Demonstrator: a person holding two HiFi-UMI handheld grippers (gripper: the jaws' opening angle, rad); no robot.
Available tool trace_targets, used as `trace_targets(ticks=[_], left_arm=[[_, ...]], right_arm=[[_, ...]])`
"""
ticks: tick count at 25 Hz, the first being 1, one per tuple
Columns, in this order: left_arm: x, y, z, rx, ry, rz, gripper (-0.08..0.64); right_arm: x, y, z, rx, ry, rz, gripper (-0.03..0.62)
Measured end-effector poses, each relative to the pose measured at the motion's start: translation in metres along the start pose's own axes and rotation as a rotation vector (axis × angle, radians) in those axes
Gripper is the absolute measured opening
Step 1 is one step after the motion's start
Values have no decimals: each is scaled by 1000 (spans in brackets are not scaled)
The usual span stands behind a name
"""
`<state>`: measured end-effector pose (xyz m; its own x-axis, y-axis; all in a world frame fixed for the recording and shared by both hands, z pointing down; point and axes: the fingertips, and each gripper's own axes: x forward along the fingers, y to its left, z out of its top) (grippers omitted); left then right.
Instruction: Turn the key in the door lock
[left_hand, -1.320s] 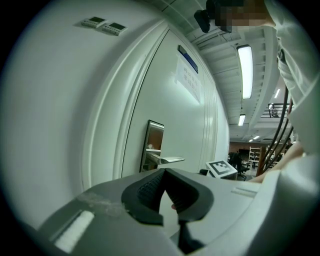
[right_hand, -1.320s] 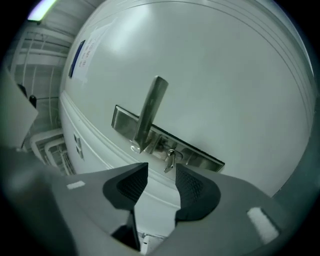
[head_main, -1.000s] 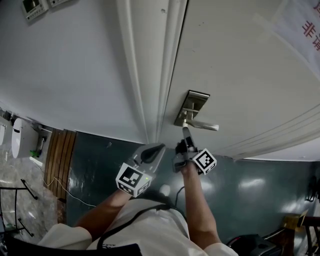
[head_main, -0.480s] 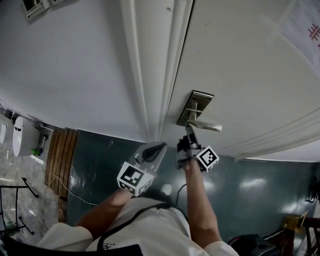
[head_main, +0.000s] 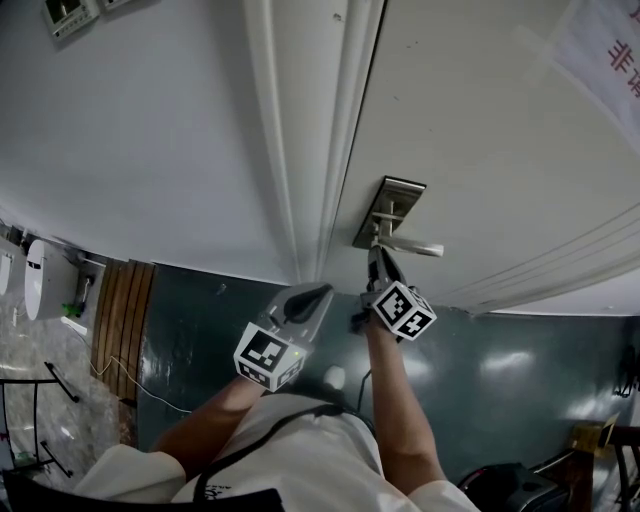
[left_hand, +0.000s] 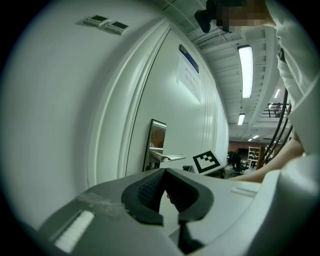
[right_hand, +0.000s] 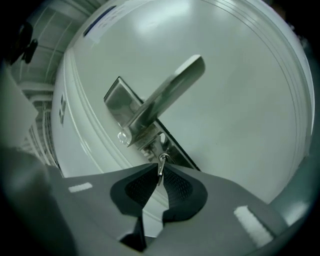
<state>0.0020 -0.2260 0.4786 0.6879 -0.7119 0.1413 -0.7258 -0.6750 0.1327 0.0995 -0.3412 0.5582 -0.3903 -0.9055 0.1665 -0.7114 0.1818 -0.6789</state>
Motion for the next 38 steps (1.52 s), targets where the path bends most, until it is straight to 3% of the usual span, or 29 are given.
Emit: trace_targets(ticks=[8, 28, 38], left_arm=[[-11, 0, 0, 6, -2, -18, 5], [-40, 7, 0, 20, -1, -49, 5], [-48, 7, 0, 26, 0, -47, 5]], right_arm=[[1, 2, -3, -307, 47, -105, 46], [3, 10, -6, -838, 129, -294, 52], [7, 14, -14, -1250, 215, -326, 49]])
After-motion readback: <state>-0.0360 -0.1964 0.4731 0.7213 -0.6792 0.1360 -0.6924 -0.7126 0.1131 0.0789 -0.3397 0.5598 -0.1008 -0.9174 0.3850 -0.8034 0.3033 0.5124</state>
